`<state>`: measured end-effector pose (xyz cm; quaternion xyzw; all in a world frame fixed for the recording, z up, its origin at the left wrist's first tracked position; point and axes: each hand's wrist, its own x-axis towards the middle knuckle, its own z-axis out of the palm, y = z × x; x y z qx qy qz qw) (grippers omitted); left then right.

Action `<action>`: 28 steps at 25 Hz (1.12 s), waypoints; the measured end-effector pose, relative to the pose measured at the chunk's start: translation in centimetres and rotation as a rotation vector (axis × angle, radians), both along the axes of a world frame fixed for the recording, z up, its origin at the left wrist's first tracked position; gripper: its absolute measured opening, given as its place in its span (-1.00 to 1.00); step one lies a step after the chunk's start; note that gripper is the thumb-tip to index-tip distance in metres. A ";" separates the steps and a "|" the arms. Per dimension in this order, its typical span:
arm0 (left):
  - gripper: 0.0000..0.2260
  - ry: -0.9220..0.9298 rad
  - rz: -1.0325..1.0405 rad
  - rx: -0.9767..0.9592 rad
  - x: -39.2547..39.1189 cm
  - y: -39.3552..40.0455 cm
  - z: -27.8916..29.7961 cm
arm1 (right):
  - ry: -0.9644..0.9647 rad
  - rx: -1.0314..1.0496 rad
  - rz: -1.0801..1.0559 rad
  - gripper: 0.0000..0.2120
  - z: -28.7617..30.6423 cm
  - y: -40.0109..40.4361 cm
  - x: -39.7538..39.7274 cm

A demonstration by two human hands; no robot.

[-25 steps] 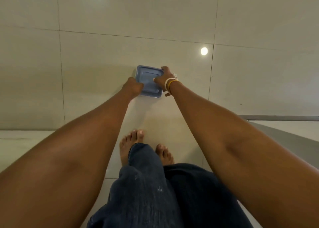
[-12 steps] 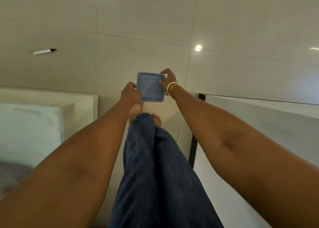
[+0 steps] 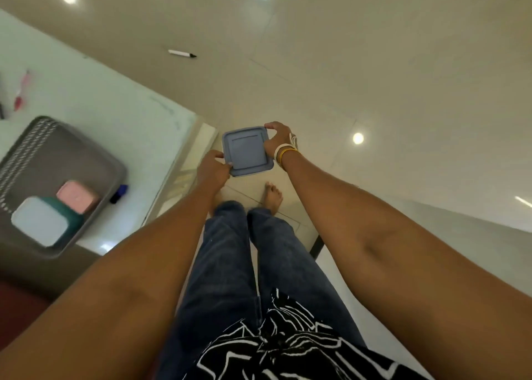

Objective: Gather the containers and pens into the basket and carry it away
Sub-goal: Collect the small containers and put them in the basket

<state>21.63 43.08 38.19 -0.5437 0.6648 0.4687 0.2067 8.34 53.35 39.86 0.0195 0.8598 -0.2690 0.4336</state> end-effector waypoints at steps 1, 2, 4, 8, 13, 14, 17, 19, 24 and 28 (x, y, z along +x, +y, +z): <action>-0.72 0.010 0.060 -0.003 1.5 -1.7 0.5 | -0.007 0.002 0.023 -0.56 0.1 -2.1 1.2; -0.72 0.028 0.118 -0.018 2.9 -3.4 0.9 | -0.012 0.003 0.043 -0.56 0.3 -4.0 2.2; -0.74 0.065 0.238 -0.067 5.3 -6.5 1.6 | -0.016 -0.003 0.064 -0.56 0.6 -7.9 4.2; -0.81 0.147 0.491 -0.142 10.8 -12.6 2.7 | -0.017 -0.068 0.098 -0.62 1.0 -16.3 8.8; -0.75 0.066 0.719 -0.118 17.6 -19.9 1.6 | -0.048 -0.089 0.247 -0.63 0.2 -25.9 15.0; -0.75 0.043 0.755 -0.114 18.9 -21.1 1.1 | -0.043 -0.082 0.298 -0.62 0.0 -27.4 16.3; -0.73 0.010 0.789 -0.107 22.1 -23.9 -0.5 | -0.028 -0.062 0.430 -0.60 -0.7 -31.2 19.5; -0.73 0.012 0.831 -0.088 23.5 -25.3 -1.2 | -0.014 -0.055 0.483 -0.60 -1.4 -32.9 20.9; -0.71 0.026 0.981 -0.076 26.0 -30.1 -2.6 | -0.094 -0.033 0.564 -0.54 -2.4 -37.3 23.7; -0.71 0.047 1.059 -0.034 27.4 -33.8 -4.4 | -0.116 -0.037 0.505 -0.52 -4.9 -41.0 26.1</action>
